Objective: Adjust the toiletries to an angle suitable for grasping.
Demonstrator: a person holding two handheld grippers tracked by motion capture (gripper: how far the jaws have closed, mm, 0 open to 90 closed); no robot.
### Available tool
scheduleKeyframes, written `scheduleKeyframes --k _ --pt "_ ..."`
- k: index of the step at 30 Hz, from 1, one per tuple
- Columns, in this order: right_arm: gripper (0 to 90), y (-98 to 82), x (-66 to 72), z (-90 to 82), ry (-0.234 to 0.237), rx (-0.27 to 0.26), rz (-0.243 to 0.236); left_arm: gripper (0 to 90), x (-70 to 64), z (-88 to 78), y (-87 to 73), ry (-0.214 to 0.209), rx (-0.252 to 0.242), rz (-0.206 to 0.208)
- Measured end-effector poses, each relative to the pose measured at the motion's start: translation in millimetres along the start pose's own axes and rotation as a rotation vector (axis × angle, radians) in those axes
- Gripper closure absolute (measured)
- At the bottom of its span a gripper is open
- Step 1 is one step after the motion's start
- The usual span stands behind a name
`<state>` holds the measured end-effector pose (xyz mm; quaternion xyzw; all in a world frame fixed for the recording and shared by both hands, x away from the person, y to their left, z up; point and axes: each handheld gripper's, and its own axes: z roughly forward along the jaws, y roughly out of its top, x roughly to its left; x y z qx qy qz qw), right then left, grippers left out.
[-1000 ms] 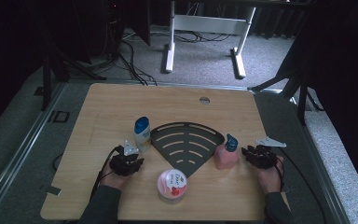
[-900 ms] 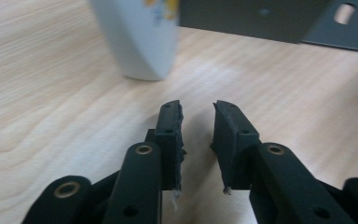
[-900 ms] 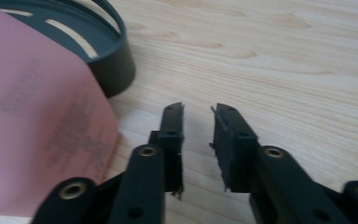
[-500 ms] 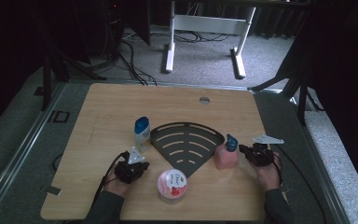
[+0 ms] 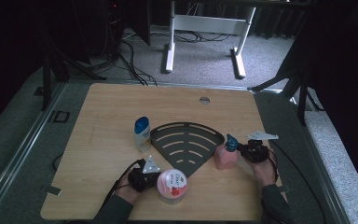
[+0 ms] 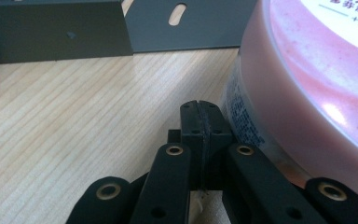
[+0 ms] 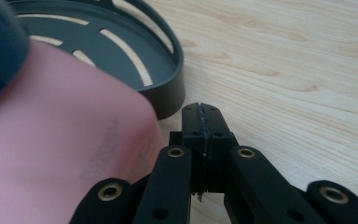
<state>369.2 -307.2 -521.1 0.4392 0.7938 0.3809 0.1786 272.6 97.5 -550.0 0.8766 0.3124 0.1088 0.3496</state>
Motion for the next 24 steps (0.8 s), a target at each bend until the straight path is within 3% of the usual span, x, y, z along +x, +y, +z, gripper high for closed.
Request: scheduleKeyframes --k 7,24 --pt "90.0 -1.7 4.2 0.9 0.020 0.000 -0.019 90.0 -5.2 1.2 1.4 -0.008 0.006 0.017" --pt "90.0 -4.4 3.3 1.0 0.032 0.005 -0.018 89.7 -38.1 20.6 17.0 -0.113 -0.005 0.083"
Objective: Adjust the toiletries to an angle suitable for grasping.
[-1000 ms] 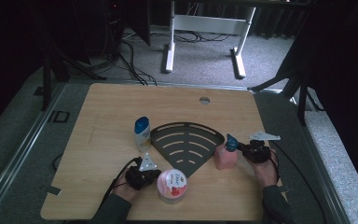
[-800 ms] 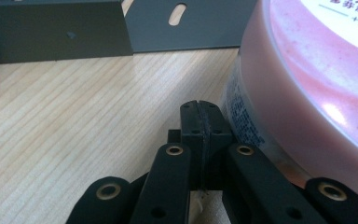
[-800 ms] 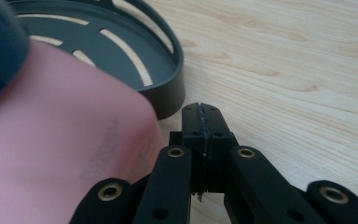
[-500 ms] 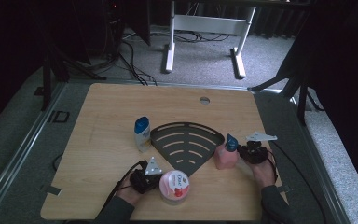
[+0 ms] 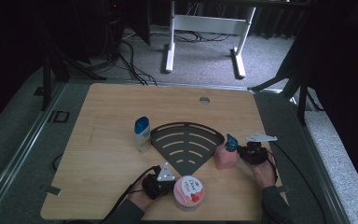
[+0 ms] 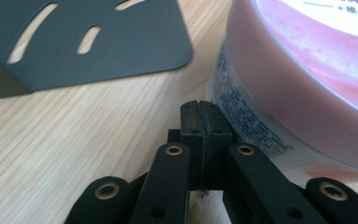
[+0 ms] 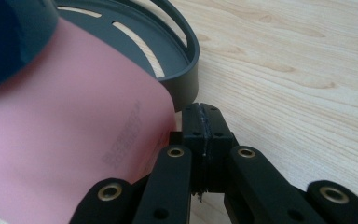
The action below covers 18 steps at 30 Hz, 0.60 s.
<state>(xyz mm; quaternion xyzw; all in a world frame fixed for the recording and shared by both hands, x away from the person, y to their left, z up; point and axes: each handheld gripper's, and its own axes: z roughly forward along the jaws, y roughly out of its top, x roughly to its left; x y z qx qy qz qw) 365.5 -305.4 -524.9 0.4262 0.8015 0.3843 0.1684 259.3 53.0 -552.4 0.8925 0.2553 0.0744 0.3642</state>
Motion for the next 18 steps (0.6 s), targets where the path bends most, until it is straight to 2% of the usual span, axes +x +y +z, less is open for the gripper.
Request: scheduleKeyframes --k 6,11,13,18 --pt "90.0 -0.9 0.0 -1.2 0.005 0.002 0.003 89.2 -9.5 9.0 8.1 -0.011 -0.006 0.009" --pt "90.0 -2.8 0.8 -2.3 0.007 0.003 0.009 84.5 -14.9 13.7 13.6 -0.008 -0.002 0.026" --pt "89.9 -4.0 0.9 -2.9 0.009 0.004 0.009 82.9 -14.4 12.0 12.8 0.003 0.004 0.027" --pt "89.8 -6.9 1.6 -4.8 0.013 0.009 0.002 84.8 -8.7 -3.2 5.8 0.016 -0.011 -0.006"
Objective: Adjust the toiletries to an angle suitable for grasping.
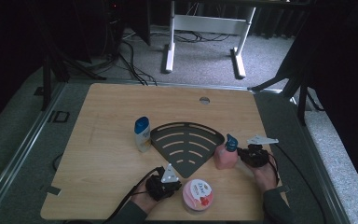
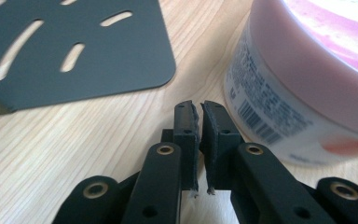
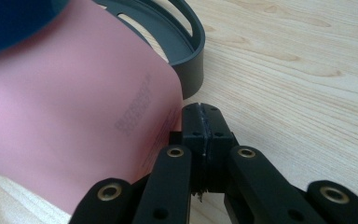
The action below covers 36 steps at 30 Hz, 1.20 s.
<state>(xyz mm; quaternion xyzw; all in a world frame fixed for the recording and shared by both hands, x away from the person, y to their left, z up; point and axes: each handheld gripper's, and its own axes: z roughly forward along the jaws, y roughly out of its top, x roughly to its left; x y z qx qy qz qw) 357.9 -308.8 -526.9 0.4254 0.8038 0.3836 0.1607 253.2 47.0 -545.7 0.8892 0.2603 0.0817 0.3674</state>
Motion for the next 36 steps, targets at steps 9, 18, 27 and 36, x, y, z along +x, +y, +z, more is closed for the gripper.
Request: scheduleKeyframes --k 9,18,27,36 --pt "89.8 -2.5 2.1 -4.3 0.000 0.000 -0.010 89.0 -13.2 -26.7 -13.5 -0.019 -0.017 0.017" --pt "89.6 -4.3 2.3 -4.0 0.000 0.005 -0.012 89.8 -28.6 -34.7 -22.6 -0.077 -0.006 0.035" --pt "89.6 -5.1 2.4 -3.5 0.001 0.010 -0.012 90.0 -39.8 -26.2 -10.2 -0.134 -0.022 0.069" --pt "89.7 -5.1 2.1 -3.3 0.003 0.009 -0.015 89.8 -39.0 -12.4 3.9 -0.127 -0.013 0.087"
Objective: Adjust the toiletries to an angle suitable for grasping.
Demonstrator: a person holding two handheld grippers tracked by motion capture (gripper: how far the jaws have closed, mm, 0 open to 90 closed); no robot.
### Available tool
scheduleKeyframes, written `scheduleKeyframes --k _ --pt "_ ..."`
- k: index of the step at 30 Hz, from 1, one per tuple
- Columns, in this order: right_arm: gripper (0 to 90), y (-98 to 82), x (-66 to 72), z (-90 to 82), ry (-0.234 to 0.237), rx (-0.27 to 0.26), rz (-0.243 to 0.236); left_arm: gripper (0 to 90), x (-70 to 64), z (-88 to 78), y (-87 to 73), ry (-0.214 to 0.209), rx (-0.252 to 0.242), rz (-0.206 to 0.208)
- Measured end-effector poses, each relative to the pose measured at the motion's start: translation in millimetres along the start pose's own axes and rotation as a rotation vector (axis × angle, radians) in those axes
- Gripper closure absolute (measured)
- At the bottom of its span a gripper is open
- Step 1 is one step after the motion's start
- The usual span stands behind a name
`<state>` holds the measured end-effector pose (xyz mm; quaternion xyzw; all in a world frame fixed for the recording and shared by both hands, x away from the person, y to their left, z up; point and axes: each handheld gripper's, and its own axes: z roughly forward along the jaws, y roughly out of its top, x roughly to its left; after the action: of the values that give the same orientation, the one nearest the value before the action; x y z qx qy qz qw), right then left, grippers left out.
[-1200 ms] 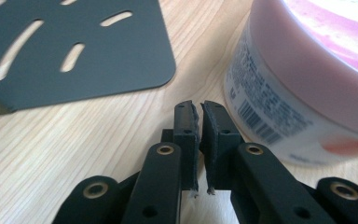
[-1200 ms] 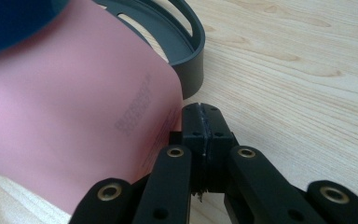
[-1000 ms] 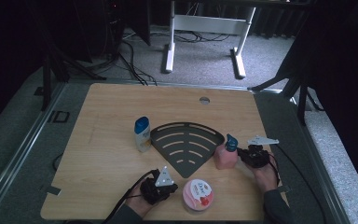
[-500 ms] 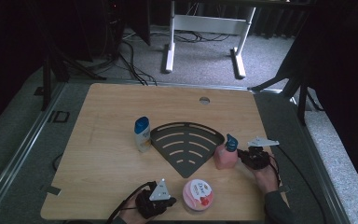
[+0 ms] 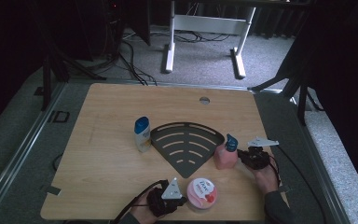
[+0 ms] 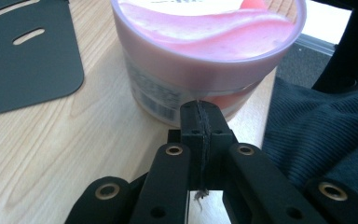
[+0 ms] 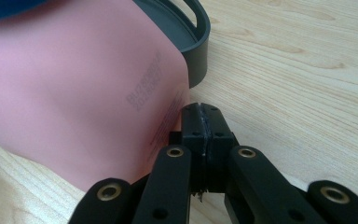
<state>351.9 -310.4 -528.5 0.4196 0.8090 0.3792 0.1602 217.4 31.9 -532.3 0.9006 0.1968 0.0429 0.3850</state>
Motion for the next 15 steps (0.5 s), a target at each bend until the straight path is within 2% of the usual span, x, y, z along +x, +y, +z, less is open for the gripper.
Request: scheduleKeyframes --k 4,9,15 --pt "89.7 0.0 0.0 0.0 0.000 -0.001 0.000 89.8 4.9 7.2 5.8 0.006 0.000 -0.008" --pt "89.7 0.3 0.0 0.2 -0.002 0.000 0.000 89.7 6.0 17.5 14.4 -0.004 -0.008 0.006" --pt "89.8 0.6 -0.1 0.0 0.000 -0.001 0.002 89.7 9.5 33.5 23.1 -0.011 -0.008 0.001"
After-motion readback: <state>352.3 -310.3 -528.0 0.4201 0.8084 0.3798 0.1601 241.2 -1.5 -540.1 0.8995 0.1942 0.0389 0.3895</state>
